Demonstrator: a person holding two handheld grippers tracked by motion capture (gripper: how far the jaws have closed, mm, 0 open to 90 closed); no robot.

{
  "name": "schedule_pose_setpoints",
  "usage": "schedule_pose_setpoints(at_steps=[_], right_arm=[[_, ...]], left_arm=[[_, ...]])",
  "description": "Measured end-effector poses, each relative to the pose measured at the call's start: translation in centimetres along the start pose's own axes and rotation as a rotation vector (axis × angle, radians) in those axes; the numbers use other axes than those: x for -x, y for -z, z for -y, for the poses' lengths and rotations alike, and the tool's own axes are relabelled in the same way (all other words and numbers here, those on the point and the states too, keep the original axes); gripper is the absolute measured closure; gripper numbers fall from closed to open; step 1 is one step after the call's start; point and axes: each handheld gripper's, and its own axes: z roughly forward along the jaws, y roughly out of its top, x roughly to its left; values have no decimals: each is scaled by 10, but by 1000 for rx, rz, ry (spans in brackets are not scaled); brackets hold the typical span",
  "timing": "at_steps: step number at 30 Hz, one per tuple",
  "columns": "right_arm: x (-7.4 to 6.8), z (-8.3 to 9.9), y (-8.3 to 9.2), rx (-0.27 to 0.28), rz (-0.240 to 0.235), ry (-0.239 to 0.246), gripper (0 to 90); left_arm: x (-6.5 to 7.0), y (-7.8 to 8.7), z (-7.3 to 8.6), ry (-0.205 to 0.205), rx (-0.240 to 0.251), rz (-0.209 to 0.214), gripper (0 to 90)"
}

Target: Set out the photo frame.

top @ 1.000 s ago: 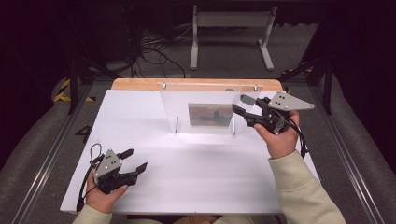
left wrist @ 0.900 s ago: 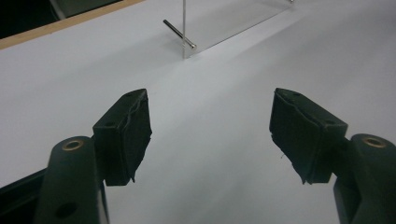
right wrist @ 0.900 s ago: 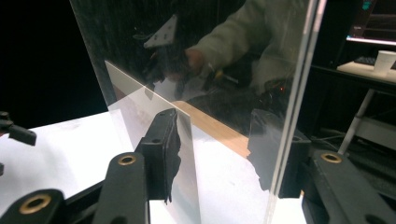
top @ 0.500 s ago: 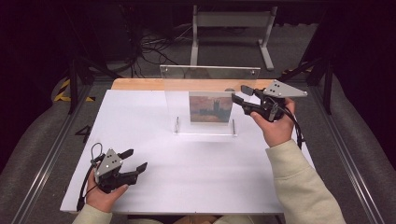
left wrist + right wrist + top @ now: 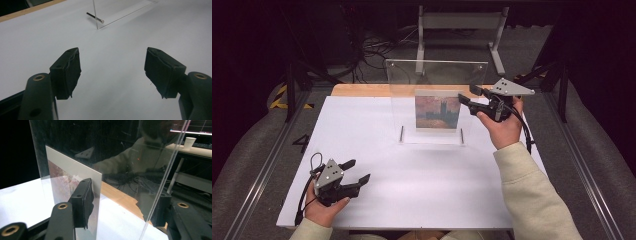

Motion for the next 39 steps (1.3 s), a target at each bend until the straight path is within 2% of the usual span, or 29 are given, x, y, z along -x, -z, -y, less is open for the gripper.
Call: schedule_pose_setpoints(at_steps=[4,10,14,22,24,32,39], right_arm=[[4,0,-5,-1,8,-13,441],[11,5,-17,-46,41,-24,422],[14,8,-22,-59,45,-36,418],[13,7,-21,-72,49,-29,413],[12,7,-19,-75,46,-31,381],[9,7,3,-70,54,1,330],[10,7,37,-45,65,-7,309]], left_arm=[[-1,-1,0,0,1,-1,295],[0,-1,0,-1,-1,0,295],[-1,-1,0,5,0,0,295],[-1,0,1,6,-2,-4,294],[-1,0,1,5,-2,-4,294],[-2,0,2,8,-3,-2,292],[-3,0,2,10,-2,0,290]])
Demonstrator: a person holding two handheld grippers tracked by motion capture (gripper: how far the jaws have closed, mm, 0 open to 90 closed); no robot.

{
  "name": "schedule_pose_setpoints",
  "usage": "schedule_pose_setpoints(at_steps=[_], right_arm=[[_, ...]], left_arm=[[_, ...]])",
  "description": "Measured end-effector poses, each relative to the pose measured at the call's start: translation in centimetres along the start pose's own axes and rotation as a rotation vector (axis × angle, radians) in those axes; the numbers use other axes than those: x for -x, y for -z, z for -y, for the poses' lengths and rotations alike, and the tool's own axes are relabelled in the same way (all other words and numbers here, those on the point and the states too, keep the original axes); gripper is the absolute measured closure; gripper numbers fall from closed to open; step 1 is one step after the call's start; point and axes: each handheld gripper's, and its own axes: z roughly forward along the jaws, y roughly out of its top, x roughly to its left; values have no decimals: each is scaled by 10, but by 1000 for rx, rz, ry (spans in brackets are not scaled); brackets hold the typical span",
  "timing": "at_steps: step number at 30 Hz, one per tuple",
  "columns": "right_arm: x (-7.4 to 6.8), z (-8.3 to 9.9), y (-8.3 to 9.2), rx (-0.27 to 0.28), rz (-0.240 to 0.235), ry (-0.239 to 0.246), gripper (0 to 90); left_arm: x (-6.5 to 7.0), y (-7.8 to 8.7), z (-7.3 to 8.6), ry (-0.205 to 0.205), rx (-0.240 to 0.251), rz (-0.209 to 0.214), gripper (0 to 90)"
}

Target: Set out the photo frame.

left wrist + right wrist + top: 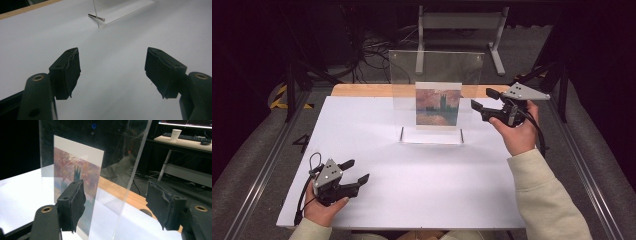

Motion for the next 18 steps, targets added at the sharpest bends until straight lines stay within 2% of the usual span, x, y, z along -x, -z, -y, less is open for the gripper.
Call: schedule_pose_setpoints(at_steps=[2,11,13,14,15,16,18], right_arm=[[0,0,4,-1,0,3,307],[-4,9,46,-15,-17,6,273],[-6,11,49,-17,-24,10,268],[-10,16,58,-36,-44,26,265],[-10,16,58,-36,-44,26,265],[-14,20,65,-42,-54,34,261],[-18,25,72,-46,-66,30,255]], left_arm=[[0,0,0,1,0,1,289],[-1,-3,-3,14,9,13,288],[-2,-3,-3,8,11,15,288],[-2,-4,-3,9,12,17,288],[-2,-5,-4,10,12,17,288],[-2,-6,-4,10,16,22,287],[-2,-7,-5,10,15,24,287]])
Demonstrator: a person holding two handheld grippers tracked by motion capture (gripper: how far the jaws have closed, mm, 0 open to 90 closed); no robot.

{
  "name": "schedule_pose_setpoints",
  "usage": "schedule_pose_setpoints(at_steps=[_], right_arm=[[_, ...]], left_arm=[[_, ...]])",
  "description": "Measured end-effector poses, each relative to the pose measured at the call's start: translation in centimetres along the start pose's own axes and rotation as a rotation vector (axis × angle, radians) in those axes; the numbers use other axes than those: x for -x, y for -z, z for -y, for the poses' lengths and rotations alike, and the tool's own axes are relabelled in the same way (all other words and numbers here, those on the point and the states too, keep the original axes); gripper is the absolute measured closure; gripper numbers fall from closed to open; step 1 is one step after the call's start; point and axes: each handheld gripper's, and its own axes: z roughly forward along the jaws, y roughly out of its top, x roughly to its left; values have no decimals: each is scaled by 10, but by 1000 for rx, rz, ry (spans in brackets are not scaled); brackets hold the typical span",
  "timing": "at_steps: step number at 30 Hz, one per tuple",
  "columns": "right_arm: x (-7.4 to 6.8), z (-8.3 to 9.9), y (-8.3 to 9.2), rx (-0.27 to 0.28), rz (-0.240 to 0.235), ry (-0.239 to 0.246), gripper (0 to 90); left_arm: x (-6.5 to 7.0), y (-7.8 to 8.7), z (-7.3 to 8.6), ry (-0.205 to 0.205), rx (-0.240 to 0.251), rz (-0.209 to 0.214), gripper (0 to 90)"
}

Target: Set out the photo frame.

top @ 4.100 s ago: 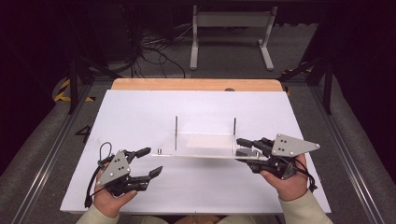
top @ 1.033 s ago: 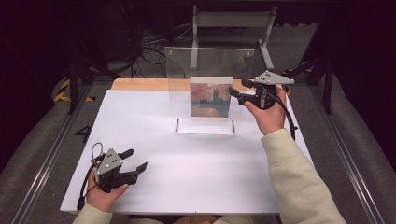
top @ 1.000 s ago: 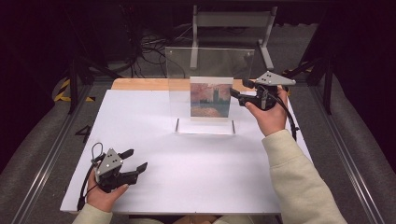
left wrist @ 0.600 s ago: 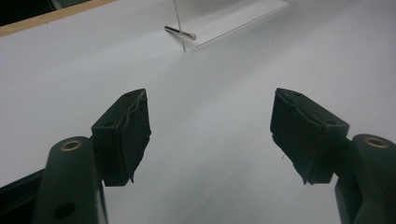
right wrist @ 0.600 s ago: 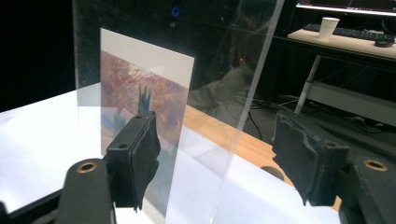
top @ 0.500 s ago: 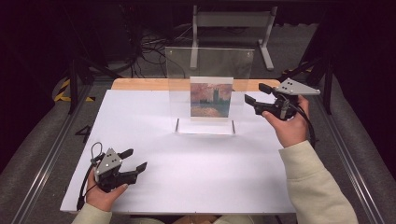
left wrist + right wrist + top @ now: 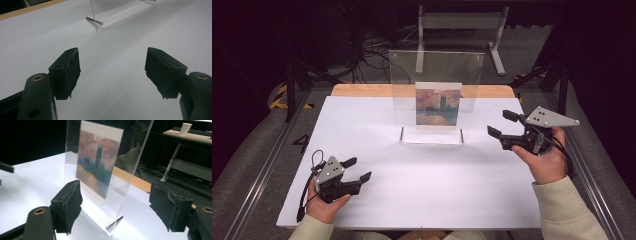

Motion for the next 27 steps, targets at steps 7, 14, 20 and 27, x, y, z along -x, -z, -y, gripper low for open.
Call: schedule_pose_setpoints(at_steps=[7,14,20,27], right_arm=[[-15,21,14,-7,-35,-3,229],[-24,43,16,-8,-72,-14,217],[-31,71,14,-13,-94,-39,216],[-38,97,9,-42,-113,-43,216]], left_arm=[[0,-1,-1,1,2,7,286],[0,-2,-1,5,4,11,286],[0,-2,-1,4,4,14,286],[1,-2,-1,5,7,22,285]])
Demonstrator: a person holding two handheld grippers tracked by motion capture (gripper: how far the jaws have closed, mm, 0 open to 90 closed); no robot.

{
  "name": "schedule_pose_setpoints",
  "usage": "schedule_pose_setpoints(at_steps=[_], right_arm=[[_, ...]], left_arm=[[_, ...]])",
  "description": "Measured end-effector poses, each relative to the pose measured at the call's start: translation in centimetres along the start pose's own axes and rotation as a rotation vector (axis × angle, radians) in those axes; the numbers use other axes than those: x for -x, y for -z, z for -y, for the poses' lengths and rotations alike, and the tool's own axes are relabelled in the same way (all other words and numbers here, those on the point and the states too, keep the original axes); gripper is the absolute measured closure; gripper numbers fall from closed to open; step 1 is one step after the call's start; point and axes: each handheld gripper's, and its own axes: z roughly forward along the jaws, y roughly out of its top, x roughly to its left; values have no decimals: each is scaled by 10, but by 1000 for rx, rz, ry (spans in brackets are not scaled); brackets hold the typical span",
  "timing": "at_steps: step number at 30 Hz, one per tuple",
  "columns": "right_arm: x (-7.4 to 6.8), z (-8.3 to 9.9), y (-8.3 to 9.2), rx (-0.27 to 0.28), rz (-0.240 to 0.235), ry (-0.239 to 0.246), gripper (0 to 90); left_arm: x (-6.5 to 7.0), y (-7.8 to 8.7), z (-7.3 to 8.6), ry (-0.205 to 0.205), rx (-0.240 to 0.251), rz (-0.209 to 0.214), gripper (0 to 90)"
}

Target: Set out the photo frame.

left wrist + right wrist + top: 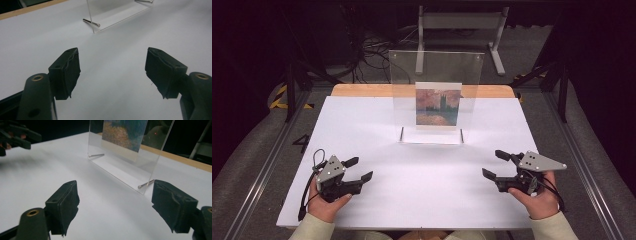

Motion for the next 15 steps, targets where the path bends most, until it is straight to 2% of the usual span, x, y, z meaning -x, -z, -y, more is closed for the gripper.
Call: schedule_pose_setpoints(at_steps=[2,6,11,15], right_arm=[[0,2,-1,-6,1,6,215],[-2,17,-6,-15,-14,-27,216],[-2,35,-18,-80,-21,-43,217],[-1,41,-24,-108,-19,-46,216]], left_arm=[[0,0,0,-2,-1,1,285],[1,-1,1,2,5,20,284],[-3,-3,5,68,33,75,283],[-5,-3,7,84,34,86,283]])
